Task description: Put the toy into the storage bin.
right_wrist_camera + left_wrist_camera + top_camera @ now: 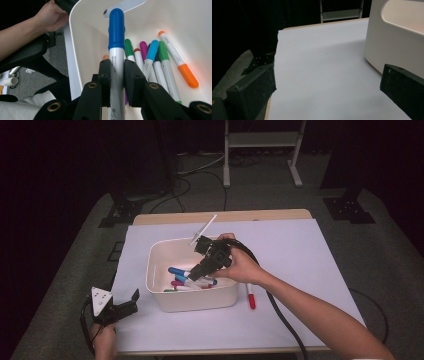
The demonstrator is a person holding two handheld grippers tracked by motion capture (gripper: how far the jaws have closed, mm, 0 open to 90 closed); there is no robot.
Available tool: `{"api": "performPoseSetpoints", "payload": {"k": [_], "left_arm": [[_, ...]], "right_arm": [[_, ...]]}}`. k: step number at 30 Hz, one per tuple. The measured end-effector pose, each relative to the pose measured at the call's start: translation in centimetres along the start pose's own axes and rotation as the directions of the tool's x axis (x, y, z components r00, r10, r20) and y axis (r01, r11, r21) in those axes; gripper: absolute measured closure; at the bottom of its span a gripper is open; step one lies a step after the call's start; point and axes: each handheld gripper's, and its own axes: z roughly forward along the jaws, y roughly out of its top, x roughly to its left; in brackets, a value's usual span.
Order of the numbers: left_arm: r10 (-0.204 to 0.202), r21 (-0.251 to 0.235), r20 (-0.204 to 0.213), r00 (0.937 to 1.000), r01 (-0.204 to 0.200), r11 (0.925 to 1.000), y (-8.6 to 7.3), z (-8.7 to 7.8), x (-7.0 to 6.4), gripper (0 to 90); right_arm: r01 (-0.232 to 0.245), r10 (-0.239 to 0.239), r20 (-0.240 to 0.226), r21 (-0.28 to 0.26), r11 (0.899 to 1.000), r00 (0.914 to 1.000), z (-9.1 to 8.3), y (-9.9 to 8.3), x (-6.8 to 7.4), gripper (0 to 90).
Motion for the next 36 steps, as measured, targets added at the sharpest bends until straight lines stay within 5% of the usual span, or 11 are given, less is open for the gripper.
{"api": "performPoseSetpoints", "payload": {"k": [36], "left_arm": [[-0.005,0.006,0.002,1.0000,0.005,1.0000,0.0,0.0,0.1,0.0]], "right_arm": [[0.059,-0.056,-0.021,0.156,0.986,0.9982,6.2,2.1,-0.6,74.7]]}}
